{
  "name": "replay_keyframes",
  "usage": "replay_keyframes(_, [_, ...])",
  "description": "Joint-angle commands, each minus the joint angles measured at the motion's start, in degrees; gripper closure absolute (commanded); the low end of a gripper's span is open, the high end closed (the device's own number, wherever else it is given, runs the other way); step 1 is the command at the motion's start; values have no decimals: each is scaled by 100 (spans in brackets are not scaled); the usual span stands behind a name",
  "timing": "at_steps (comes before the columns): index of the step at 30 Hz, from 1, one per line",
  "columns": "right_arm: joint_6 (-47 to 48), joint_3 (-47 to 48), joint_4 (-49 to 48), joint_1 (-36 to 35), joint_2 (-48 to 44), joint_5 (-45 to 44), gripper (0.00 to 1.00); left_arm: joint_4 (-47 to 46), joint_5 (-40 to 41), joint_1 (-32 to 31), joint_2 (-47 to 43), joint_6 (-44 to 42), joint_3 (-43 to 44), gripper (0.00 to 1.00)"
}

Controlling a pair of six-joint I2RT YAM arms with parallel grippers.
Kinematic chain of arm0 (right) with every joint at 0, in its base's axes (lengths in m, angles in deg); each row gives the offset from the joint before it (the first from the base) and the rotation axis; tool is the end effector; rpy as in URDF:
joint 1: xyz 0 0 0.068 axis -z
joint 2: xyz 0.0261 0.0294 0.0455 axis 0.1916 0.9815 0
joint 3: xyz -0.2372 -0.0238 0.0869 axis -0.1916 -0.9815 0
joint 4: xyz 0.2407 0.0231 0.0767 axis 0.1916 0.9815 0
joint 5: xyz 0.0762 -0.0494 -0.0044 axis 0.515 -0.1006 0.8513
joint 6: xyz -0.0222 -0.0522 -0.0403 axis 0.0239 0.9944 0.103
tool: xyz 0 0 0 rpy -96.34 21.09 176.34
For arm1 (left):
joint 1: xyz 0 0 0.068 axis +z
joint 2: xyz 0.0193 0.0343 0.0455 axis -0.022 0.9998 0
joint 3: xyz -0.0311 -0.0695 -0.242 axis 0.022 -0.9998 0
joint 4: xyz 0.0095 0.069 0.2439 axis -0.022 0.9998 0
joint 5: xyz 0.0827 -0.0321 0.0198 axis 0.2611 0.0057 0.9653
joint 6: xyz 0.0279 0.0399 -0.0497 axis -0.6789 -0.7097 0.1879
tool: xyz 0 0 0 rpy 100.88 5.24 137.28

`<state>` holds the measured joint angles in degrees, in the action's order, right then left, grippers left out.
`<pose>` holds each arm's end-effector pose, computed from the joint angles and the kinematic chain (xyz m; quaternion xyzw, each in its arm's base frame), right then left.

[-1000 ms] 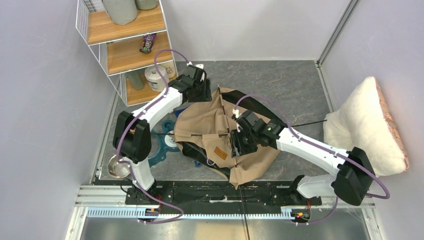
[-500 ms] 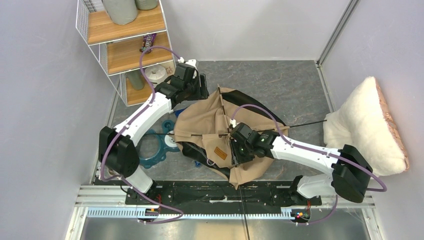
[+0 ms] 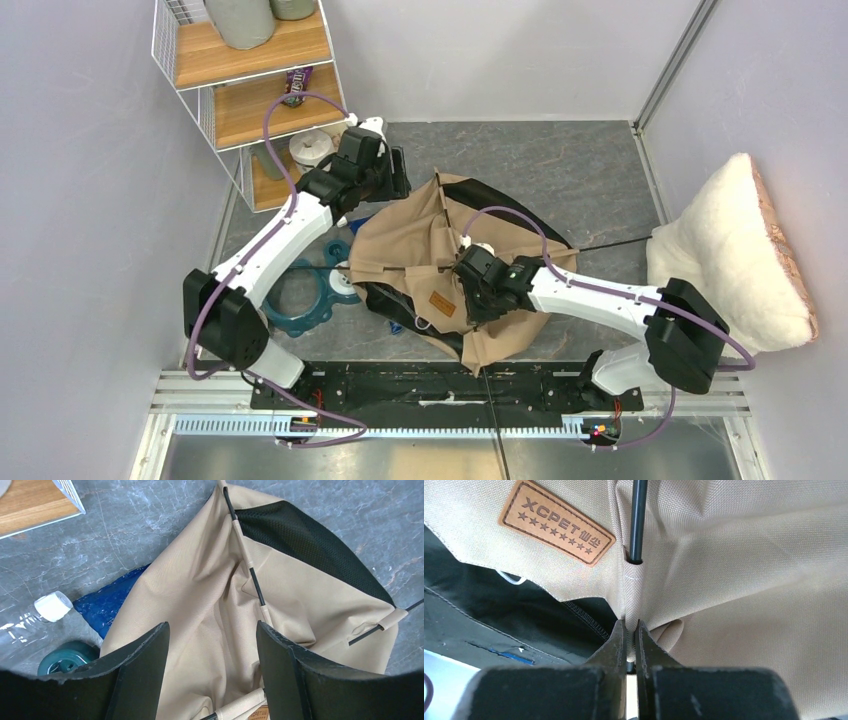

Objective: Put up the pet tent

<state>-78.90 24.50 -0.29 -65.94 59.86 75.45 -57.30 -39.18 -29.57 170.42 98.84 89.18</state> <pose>0.1553 0.2154 0.1630 -0.1106 0.9728 0.1317 0.1554 0.3155 -0.1647 0.3017 0.0094 0.9022 -0.1581 0.4011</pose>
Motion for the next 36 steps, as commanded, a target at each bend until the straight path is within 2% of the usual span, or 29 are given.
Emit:
replay_keyframes(1, [-129,662,469,68,56,-413,100,-55,218,11,-418,-3,206,29])
replay_keyframes(11, [376,1700,1193,808,167,-194,100,-55,279,19,-710,-21,171,29])
replay_keyframes(20, [960,2740,1622,1416,911,-46,100,-53,356,11,-740,-56,171,29])
replay_keyframes(28, [1374,3246,1786,1674,1339,-86,100,-60,474,15,-680,-116,188,29])
replay_keyframes(36, [1685,4196,1983,1878,1925,-56,100,-55,506,23,-389,-210,535,29])
